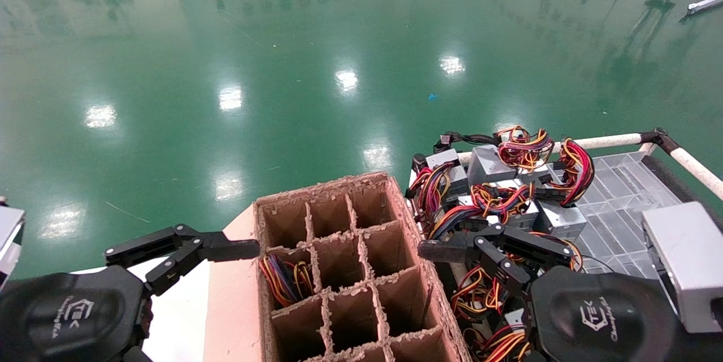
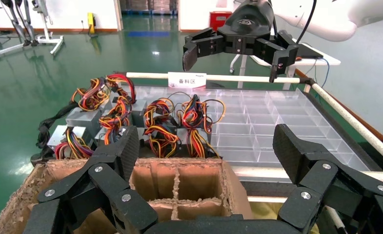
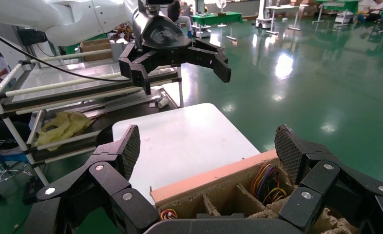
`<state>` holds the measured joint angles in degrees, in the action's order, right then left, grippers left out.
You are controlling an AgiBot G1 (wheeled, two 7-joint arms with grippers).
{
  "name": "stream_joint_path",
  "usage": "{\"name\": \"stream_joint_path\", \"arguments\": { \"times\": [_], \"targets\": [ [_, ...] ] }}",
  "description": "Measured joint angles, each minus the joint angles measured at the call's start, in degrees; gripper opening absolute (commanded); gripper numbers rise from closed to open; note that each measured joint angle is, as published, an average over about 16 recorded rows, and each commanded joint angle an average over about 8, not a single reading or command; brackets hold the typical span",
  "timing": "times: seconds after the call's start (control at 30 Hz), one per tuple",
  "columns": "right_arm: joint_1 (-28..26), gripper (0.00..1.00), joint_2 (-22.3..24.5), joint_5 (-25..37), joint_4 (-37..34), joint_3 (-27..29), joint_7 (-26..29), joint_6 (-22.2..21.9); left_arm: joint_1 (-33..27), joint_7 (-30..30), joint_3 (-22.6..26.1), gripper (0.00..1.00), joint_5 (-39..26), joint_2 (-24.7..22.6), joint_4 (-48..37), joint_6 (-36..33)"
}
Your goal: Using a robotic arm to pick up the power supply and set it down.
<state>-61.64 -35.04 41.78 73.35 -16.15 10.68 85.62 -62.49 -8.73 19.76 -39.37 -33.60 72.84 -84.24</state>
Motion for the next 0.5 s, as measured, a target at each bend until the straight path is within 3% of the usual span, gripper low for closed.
{"name": "stream_joint_path", "arguments": {
  "times": [0.5],
  "targets": [
    [0.0,1.00,0.0,0.0,0.0,0.0,0.0,0.0,0.0,0.0,0.0,1.00,0.0,0.0,0.0,0.0]
  ]
}}
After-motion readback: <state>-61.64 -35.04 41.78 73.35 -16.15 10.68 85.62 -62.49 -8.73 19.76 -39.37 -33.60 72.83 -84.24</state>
